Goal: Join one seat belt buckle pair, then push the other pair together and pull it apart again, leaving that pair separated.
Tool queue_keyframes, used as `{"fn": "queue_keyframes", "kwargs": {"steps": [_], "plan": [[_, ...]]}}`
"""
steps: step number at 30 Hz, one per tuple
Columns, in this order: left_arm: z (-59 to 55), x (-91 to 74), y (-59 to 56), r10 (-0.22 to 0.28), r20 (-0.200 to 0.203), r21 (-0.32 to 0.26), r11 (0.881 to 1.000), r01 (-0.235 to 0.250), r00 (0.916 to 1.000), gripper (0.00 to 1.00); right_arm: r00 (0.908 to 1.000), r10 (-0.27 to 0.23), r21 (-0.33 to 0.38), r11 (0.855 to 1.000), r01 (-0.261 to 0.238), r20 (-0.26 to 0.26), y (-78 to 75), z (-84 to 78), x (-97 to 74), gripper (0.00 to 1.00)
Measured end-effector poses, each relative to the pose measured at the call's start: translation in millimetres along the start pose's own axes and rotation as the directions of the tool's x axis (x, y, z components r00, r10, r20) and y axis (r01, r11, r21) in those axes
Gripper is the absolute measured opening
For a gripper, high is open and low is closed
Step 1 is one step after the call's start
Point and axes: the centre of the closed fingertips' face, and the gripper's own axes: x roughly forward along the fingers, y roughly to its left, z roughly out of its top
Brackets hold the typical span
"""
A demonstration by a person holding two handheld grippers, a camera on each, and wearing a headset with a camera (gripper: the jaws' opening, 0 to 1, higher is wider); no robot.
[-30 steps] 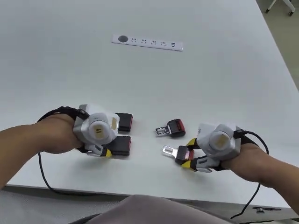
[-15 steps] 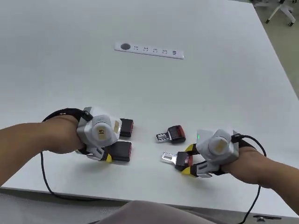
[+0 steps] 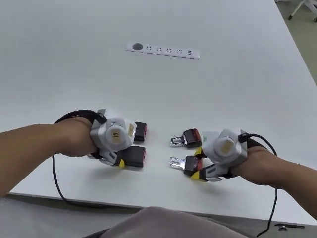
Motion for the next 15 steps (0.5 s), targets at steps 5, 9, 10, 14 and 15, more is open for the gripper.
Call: {"fn": "queue_keyframes", "kwargs": {"steps": [5, 9, 10, 14, 15], "plan": [[0.2, -0.2, -0.1, -0.003, -0.004, 0.000, 1.000, 0.003, 1.0000, 0.33, 0.9998, 0.002, -0.002, 1.000, -0.002, 0.018, 0.8, 15.6, 9.2, 0.33], [1.4, -1.5, -0.9, 0.000, 0.003, -0.012, 1.000, 0.000, 1.0000, 0.33, 0.9998, 0.003, -0.006, 1.000, -0.003, 0.021, 0.7, 24.1, 13.8, 0.33], [-0.4, 0.0, 0.7, 0.000, 0.004, -0.014, 1.000, 0.000, 1.0000, 0.33, 0.9998, 0.003, -0.009, 1.000, -0.003, 0.021, 0.9, 26.3, 15.1, 0.33], [-1.2, 0.7, 1.4, 0.002, 0.002, -0.018, 1.000, -0.002, 1.0000, 0.33, 0.9998, 0.006, -0.019, 1.000, -0.005, 0.020, 2.1, 34.8, 20.7, 0.33], [-1.2, 0.8, 1.4, 0.002, 0.002, -0.018, 1.000, -0.002, 1.0000, 0.33, 0.9998, 0.007, -0.022, 1.000, -0.006, 0.020, 4.0, 36.7, 20.4, 0.33]]}}
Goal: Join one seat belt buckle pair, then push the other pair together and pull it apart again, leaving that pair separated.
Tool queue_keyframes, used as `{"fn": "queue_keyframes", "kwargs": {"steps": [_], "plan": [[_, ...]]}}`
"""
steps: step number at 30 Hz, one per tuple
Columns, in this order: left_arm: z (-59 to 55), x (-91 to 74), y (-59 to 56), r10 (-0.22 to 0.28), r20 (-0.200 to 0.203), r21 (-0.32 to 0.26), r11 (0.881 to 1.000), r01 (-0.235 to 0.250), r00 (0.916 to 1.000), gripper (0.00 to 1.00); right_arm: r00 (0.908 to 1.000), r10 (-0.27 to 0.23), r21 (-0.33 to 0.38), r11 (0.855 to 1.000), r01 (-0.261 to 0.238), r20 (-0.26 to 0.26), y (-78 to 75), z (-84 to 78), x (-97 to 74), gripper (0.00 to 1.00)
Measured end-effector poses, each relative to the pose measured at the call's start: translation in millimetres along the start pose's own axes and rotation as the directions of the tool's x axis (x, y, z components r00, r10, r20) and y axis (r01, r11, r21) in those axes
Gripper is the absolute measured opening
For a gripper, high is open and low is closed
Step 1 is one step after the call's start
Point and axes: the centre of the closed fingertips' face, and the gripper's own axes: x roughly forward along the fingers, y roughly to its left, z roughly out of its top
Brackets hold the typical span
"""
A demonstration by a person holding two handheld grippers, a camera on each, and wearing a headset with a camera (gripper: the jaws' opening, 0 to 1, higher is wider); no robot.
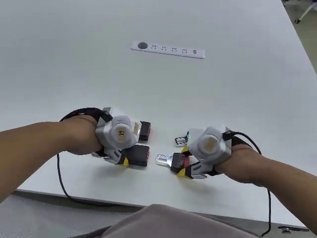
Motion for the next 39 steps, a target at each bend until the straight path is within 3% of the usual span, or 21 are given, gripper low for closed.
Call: {"fn": "queue_keyframes", "kwargs": {"steps": [8, 11, 17, 21, 39], "plan": [[2.6, -1.4, -2.0, -0.001, 0.000, -0.004, 1.000, 0.001, 1.0000, 0.33, 1.0000, 0.005, -0.014, 1.000, -0.005, 0.002, 1.0, 19.0, 12.4, 0.33], [3.1, -2.0, -2.9, -0.002, 0.000, -0.005, 1.000, 0.002, 1.0000, 0.33, 0.9998, 0.000, -0.034, 0.999, 0.000, -0.018, 0.1, 18.4, 10.6, 0.32], [5.4, -2.3, -5.0, -0.009, -0.018, 0.014, 1.000, 0.010, 0.9998, 0.33, 1.0000, 0.002, -0.048, 0.999, -0.002, 0.000, -0.4, 23.7, 12.0, 0.32], [8.3, -1.2, -4.8, -0.010, -0.005, 0.024, 1.000, 0.010, 0.9999, 0.33, 0.9998, 0.013, -0.042, 0.999, -0.012, 0.013, 0.9, 27.3, 14.2, 0.32], [4.3, 2.2, -2.6, -0.034, -0.019, 0.015, 0.999, 0.034, 0.9992, 0.32, 1.0000, -0.001, -0.060, 0.998, 0.002, 0.004, -4.2, 45.8, 24.0, 0.31]]}}
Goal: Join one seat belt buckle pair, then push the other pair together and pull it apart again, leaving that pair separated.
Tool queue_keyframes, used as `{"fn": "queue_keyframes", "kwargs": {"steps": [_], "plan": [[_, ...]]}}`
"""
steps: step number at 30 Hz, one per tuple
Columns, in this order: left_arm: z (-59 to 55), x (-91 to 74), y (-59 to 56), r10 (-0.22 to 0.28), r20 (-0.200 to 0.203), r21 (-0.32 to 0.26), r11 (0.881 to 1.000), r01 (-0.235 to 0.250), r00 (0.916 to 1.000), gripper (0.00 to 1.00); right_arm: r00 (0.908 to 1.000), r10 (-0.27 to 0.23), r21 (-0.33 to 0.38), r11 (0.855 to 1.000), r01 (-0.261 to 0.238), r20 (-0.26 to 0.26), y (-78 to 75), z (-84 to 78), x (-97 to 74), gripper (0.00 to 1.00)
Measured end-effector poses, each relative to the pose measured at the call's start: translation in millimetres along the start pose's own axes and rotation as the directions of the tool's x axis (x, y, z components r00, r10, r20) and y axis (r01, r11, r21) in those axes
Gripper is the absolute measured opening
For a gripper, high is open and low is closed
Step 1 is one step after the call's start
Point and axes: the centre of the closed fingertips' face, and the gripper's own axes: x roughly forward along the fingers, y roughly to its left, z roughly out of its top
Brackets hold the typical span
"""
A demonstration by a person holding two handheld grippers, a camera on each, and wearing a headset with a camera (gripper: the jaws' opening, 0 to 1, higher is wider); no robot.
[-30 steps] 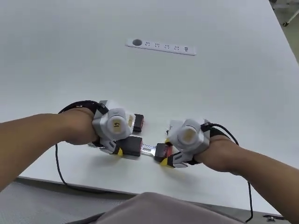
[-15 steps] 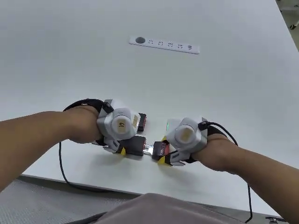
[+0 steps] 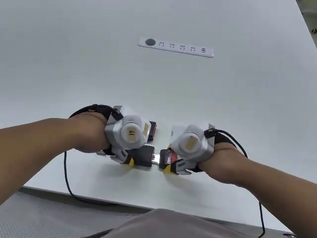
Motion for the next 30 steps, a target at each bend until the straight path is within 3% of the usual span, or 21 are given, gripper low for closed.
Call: {"fn": "queue_keyframes", "kwargs": {"steps": [5, 6, 7, 18, 22, 30], "plan": [[0.9, -2.0, -1.6, 0.006, 0.010, -0.016, 1.000, -0.006, 0.9999, 0.32, 1.0000, -0.001, 0.011, 1.000, 0.001, -0.001, -2.0, 5.8, 4.8, 0.31], [-1.5, -2.9, -1.9, 0.005, 0.004, -0.027, 1.000, -0.005, 1.0000, 0.32, 0.9991, -0.010, 0.053, 0.999, 0.013, -0.042, -1.6, -2.6, 1.7, 0.30], [-0.3, -2.3, -1.3, 0.005, 0.017, -0.022, 1.000, -0.004, 0.9999, 0.32, 0.9999, 0.000, 0.008, 1.000, 0.000, -0.013, -3.5, 1.2, 5.2, 0.30], [-0.5, -2.4, 0.8, 0.010, 0.023, -0.040, 0.999, -0.009, 0.9997, 0.32, 1.0000, 0.001, 0.012, 1.000, -0.001, -0.006, -2.4, 3.9, 6.8, 0.31], [-1.5, -3.2, 2.6, 0.003, 0.062, -0.052, 0.999, 0.000, 0.9981, 0.32, 1.0000, -0.002, 0.001, 1.000, 0.002, 0.003, -0.9, 1.7, 2.4, 0.31], [-0.1, -4.4, 1.7, 0.015, 0.076, -0.060, 0.998, -0.011, 0.9970, 0.32, 0.9999, -0.010, 0.019, 1.000, 0.010, 0.009, -0.4, 0.6, 2.1, 0.31]]}}
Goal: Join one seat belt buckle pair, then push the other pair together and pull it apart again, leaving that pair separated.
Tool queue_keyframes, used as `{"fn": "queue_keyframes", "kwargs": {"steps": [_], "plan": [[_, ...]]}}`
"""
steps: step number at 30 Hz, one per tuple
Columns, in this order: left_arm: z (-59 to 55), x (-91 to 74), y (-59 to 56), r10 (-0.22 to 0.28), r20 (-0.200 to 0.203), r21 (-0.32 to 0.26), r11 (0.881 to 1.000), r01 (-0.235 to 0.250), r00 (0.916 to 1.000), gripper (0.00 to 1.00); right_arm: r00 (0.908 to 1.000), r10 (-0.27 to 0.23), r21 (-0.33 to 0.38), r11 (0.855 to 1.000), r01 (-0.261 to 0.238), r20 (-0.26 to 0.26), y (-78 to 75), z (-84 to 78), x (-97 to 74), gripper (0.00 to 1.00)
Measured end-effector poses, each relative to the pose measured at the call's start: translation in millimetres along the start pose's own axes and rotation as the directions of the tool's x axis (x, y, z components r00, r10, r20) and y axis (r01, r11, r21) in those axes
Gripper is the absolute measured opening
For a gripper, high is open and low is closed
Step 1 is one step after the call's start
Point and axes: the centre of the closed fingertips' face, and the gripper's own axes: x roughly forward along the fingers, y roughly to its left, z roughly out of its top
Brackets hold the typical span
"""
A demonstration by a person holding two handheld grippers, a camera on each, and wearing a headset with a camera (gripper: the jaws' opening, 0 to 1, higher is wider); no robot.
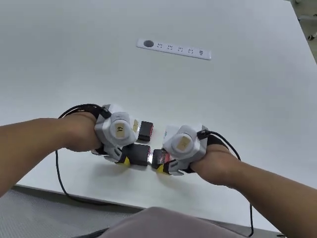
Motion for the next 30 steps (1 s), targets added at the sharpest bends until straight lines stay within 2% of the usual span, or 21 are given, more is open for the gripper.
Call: {"fn": "queue_keyframes", "kwargs": {"steps": [6, 18, 26, 30], "plan": [[-4.7, 3.0, 3.8, -0.001, 0.001, -0.013, 1.000, 0.001, 1.0000, 0.32, 1.0000, 0.008, 0.008, 1.000, -0.008, 0.004, -0.3, -0.3, -0.8, 0.32], [-4.3, 1.3, 2.4, 0.018, 0.010, -0.028, 0.999, -0.018, 0.9998, 0.32, 0.9999, 0.011, 0.007, 1.000, -0.011, -0.005, -0.1, -1.1, -1.2, 0.32], [-1.7, -0.7, 0.7, 0.028, -0.006, -0.031, 0.999, -0.029, 0.9996, 0.33, 0.9997, 0.009, 0.024, 1.000, -0.008, -0.023, 0.1, -1.4, -1.7, 0.32], [-3.7, -0.9, 2.3, 0.034, 0.005, -0.076, 0.997, -0.034, 0.9994, 0.34, 0.9994, 0.007, 0.027, 1.000, -0.007, -0.034, -0.2, -0.6, -2.1, 0.33]]}}
